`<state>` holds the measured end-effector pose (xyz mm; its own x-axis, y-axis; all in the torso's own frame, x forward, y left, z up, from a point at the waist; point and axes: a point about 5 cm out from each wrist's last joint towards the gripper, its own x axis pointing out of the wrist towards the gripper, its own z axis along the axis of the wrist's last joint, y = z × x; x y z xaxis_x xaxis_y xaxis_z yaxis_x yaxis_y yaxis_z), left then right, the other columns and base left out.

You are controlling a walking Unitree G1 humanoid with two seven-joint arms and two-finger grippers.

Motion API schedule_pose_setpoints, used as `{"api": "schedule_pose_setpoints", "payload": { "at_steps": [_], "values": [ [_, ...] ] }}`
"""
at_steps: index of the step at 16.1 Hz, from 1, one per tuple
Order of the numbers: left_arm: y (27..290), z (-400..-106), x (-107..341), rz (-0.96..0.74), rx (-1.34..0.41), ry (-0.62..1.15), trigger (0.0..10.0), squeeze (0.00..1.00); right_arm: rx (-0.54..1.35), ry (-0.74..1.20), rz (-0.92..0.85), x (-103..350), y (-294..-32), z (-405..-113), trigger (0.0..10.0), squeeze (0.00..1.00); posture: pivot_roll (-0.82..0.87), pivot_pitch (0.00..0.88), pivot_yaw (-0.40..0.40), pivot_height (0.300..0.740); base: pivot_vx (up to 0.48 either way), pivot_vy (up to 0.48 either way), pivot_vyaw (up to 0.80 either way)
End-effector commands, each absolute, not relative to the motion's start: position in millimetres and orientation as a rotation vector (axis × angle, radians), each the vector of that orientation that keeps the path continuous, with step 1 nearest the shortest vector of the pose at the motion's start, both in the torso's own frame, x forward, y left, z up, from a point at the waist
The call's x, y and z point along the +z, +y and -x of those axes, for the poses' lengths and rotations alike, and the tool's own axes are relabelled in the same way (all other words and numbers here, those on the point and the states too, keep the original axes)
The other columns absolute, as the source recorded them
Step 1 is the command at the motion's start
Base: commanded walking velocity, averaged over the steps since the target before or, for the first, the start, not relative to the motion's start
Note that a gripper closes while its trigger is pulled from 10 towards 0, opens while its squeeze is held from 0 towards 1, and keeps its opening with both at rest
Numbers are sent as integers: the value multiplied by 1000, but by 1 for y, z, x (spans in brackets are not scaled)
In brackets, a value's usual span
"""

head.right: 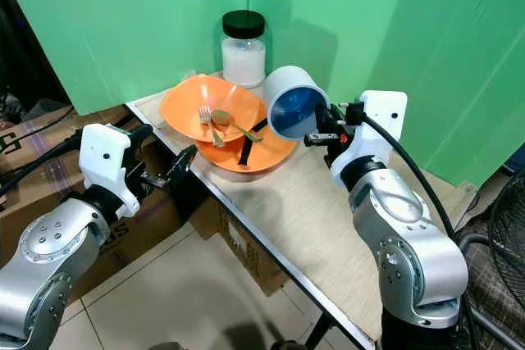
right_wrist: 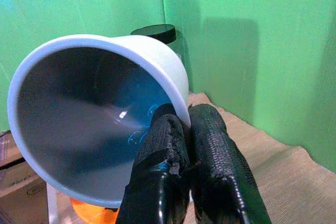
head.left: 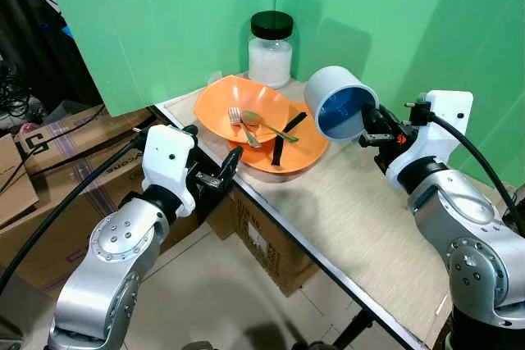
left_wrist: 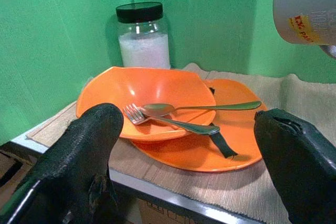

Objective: Setting the table

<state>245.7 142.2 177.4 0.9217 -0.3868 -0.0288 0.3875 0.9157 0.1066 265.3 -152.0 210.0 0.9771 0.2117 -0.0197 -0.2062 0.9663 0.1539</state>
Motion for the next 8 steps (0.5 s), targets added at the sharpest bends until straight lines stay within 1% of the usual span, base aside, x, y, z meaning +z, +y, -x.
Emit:
{"api": "schedule_pose_setpoints", "payload": {
  "at_steps": [1,4,8],
  "values": [
    [144,-248,177,-118,-391,11,10000,0,203,45,-152,209,-153,-265,10000,0,136,0,-9,740,0,0,0],
    [144,-248,177,-119,-394,12,10000,0,204,48,-153,209,-153,-265,10000,0,135,0,-7,740,0,0,0],
    [144,-248,176,-121,-394,15,10000,0,205,52,-153,208,-153,-265,10000,0,135,0,-8,740,-266,0,0]
  ]
}}
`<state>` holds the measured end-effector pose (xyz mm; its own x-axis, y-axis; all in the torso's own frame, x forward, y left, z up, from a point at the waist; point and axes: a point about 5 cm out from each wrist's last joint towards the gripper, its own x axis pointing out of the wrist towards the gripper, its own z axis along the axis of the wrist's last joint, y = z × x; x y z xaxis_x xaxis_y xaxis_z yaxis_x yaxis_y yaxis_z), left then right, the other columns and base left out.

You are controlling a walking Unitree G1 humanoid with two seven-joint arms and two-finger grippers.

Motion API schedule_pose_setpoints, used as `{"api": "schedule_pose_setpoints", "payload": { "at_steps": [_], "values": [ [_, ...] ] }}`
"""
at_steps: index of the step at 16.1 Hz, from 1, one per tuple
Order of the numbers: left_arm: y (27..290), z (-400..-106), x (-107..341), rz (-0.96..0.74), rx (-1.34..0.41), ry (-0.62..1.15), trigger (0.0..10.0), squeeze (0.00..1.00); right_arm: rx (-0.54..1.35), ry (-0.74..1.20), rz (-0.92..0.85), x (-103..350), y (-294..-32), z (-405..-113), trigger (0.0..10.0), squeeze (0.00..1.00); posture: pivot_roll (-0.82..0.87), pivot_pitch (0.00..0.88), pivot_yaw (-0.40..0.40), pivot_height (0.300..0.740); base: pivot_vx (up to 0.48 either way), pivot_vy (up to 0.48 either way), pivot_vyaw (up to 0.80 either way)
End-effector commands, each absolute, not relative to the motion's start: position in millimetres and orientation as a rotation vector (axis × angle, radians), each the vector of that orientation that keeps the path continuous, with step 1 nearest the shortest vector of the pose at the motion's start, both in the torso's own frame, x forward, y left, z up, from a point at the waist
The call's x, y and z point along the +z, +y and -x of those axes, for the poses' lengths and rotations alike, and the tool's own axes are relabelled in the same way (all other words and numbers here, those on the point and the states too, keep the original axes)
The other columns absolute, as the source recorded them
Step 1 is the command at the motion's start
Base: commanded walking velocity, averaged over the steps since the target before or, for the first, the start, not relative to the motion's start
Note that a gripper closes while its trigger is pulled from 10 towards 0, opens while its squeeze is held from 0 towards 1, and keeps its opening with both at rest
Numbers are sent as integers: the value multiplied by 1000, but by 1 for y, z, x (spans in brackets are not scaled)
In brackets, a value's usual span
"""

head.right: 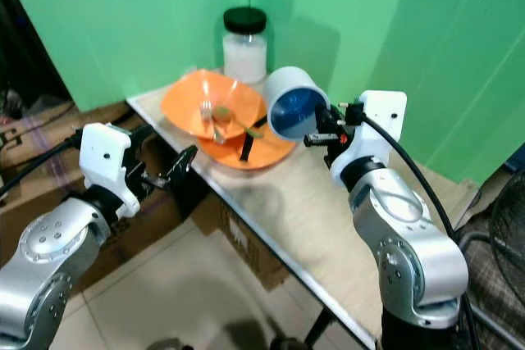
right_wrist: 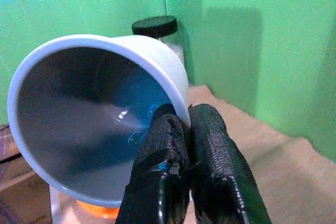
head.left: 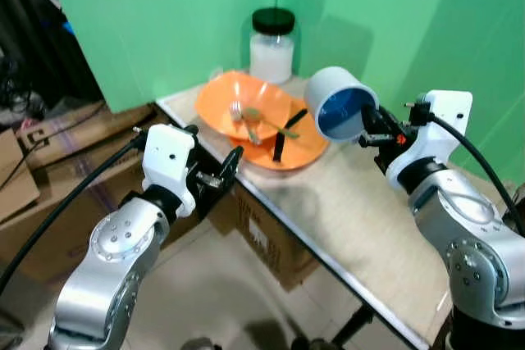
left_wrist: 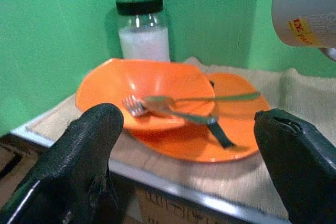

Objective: Setting the table

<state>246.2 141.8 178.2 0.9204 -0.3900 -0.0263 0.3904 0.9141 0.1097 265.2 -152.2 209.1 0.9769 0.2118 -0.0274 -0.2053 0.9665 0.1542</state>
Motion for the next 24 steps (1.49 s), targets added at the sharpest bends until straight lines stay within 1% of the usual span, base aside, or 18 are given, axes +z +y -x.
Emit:
{"api": "schedule_pose_setpoints", "payload": {
  "at_steps": [1,14,16,18,21,23,24],
  "values": [
    [144,-248,176,-122,-395,16,10000,0,205,52,-153,208,-153,-265,10000,0,135,0,-8,740,-266,0,0],
    [143,-249,176,-123,-402,16,10000,0,187,55,-151,207,-155,-265,10000,0,126,0,0,740,-254,0,0],
    [145,-250,175,-111,-391,15,10000,0,177,75,-135,202,-157,-264,10000,0,125,0,-1,740,0,0,0],
    [151,-249,172,-93,-346,11,10000,0,152,83,-109,196,-160,-264,10000,0,124,0,-5,740,0,0,0],
    [158,-248,169,-100,-311,19,10000,0,125,65,-63,193,-166,-263,10000,0,125,0,-10,740,0,0,-796],
    [166,-247,166,-99,-260,19,10000,0,25,86,-7,182,-180,-262,10000,0,130,0,-16,740,0,0,-800],
    [166,-247,166,-99,-260,19,10000,0,25,86,-7,182,-180,-262,10000,0,130,0,-16,740,0,0,-800]
  ]
}}
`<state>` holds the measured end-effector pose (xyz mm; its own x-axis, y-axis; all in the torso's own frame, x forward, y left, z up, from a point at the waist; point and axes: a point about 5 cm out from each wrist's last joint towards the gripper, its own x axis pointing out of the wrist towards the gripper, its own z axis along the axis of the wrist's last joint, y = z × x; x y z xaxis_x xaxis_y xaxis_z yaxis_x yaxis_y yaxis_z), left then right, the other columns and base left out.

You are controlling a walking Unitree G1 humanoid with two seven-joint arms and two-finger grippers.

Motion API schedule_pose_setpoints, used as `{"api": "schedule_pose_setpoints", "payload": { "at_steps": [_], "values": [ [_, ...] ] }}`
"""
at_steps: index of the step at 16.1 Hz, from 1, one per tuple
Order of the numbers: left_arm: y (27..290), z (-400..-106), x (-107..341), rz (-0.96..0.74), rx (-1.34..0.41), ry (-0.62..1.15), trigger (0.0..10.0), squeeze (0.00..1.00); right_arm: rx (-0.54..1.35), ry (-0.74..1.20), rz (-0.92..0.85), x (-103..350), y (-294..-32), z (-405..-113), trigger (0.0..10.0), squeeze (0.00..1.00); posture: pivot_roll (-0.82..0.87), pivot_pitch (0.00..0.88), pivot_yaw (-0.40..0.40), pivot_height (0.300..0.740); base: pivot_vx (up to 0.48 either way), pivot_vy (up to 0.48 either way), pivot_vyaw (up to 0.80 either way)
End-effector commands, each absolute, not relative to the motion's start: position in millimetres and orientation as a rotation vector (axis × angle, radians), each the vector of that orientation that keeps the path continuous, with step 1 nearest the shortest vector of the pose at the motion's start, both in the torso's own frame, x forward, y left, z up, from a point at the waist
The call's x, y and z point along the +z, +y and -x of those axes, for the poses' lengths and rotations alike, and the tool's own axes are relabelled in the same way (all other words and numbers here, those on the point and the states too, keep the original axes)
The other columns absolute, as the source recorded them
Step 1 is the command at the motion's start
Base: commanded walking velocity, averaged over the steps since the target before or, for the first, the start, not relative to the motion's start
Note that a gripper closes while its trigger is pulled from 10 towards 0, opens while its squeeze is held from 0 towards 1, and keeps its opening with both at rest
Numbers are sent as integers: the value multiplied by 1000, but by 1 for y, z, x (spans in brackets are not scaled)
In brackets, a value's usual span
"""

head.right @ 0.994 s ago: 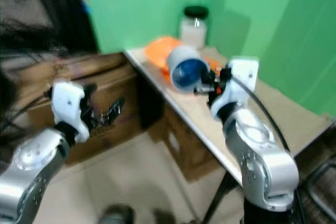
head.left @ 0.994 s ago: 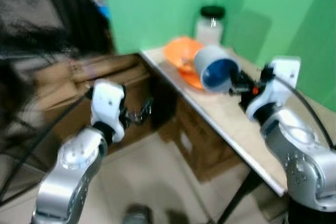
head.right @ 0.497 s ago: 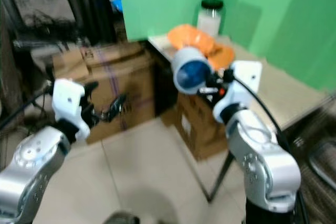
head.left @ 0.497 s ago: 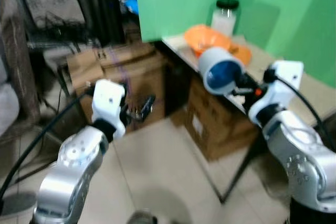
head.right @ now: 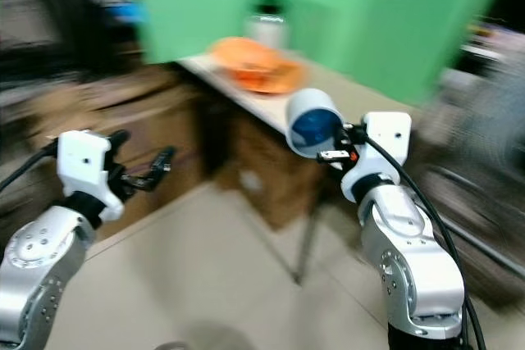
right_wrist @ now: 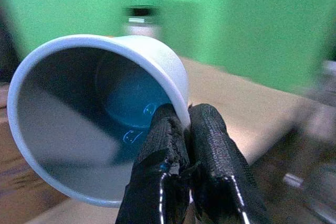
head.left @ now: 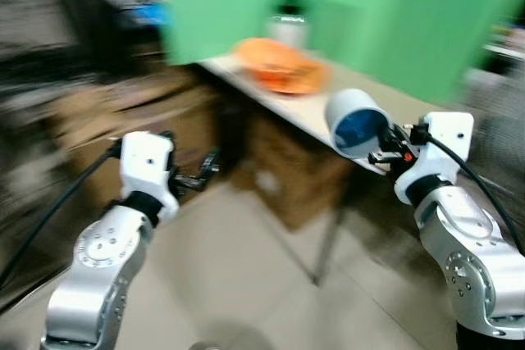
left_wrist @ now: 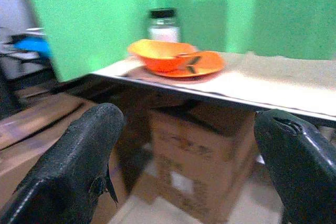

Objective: Setting the table

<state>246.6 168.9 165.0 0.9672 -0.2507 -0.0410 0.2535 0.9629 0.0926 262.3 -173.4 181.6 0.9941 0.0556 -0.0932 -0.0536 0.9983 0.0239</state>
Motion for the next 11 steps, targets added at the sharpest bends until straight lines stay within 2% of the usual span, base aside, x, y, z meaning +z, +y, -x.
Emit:
{"api": "schedule_pose_setpoints", "payload": {
  "at_steps": [1,7,10,11],
  "values": [
    [167,-247,166,-99,-257,18,10000,0,18,86,-2,182,-181,-262,10000,0,130,0,-16,740,0,0,-800],
    [189,-249,159,-122,-121,8,10000,0,-147,156,119,164,-213,-255,10000,0,137,0,-21,740,0,0,-800],
    [191,-251,156,-147,-82,-24,10000,0,-152,163,108,165,-220,-253,10000,0,131,0,-12,740,0,0,-800],
    [188,-252,155,-137,-91,-32,10000,0,-140,160,57,166,-215,-253,10000,0,128,0,-16,740,0,0,-800]
  ]
}}
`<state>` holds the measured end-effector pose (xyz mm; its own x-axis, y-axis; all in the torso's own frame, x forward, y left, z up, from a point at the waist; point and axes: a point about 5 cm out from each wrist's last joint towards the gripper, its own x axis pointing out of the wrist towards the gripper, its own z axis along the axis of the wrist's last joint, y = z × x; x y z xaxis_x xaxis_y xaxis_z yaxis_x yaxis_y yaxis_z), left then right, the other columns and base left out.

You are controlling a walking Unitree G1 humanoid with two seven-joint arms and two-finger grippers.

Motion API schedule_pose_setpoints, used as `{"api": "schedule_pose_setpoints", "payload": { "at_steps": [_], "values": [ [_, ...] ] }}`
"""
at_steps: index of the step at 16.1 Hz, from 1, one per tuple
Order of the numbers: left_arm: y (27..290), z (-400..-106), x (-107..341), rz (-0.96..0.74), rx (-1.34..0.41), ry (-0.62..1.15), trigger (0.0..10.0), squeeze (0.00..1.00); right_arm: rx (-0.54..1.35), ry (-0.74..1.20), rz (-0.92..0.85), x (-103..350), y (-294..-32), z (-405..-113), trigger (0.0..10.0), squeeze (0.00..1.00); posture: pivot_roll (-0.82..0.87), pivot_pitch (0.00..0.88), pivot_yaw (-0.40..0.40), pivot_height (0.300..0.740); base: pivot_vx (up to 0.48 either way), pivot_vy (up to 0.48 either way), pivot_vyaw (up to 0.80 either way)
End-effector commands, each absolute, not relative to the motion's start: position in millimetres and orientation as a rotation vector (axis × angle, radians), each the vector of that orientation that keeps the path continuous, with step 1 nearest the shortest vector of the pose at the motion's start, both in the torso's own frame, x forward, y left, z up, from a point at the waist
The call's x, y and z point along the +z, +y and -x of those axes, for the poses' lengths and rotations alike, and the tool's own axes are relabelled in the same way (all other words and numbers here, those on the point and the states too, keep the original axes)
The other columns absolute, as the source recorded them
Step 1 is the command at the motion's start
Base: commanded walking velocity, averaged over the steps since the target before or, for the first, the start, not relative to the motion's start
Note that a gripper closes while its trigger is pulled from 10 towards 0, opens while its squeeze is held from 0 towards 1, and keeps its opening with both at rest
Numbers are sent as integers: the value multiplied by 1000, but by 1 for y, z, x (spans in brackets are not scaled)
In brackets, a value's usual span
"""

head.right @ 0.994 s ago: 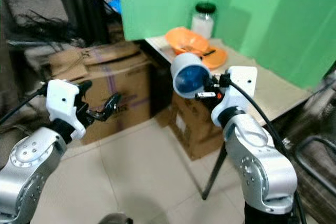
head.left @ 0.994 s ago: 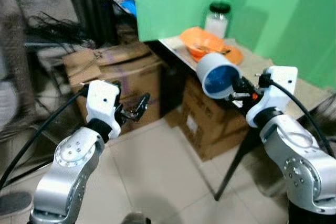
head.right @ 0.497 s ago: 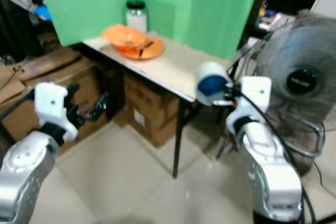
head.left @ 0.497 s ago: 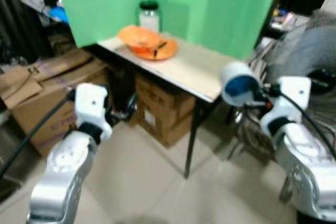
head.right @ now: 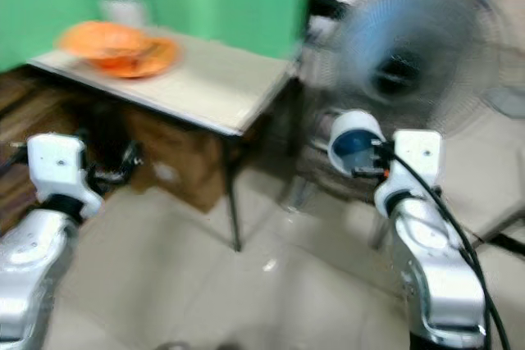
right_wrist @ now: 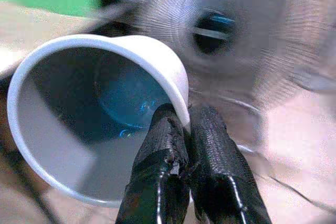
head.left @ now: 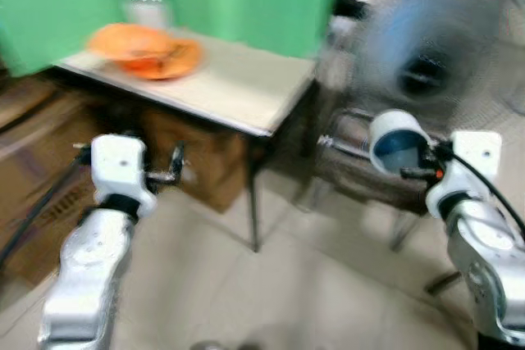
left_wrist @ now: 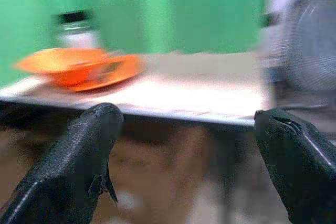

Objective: Setting the table

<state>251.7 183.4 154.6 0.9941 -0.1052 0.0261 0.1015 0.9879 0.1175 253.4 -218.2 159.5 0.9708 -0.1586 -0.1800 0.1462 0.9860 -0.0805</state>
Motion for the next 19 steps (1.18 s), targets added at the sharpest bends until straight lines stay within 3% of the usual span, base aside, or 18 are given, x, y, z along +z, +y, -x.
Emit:
{"api": "schedule_pose_setpoints", "payload": {
  "at_steps": [1,7,9,19],
  "values": [
    [186,-252,155,-126,-98,-40,10000,0,-116,157,35,165,-208,-253,10000,0,128,0,-13,740,0,0,-800],
    [182,-253,151,-125,-135,-23,10000,0,-74,181,-1,158,-192,-251,10000,0,121,0,-1,740,0,0,-800],
    [183,-253,150,-101,-112,40,10000,0,-93,184,-4,160,-196,-251,10000,0,113,0,3,740,0,0,-800],
    [174,-257,151,-137,-199,20,10000,0,-52,153,37,172,-193,-252,10000,0,87,0,4,740,0,0,-800]
  ]
}}
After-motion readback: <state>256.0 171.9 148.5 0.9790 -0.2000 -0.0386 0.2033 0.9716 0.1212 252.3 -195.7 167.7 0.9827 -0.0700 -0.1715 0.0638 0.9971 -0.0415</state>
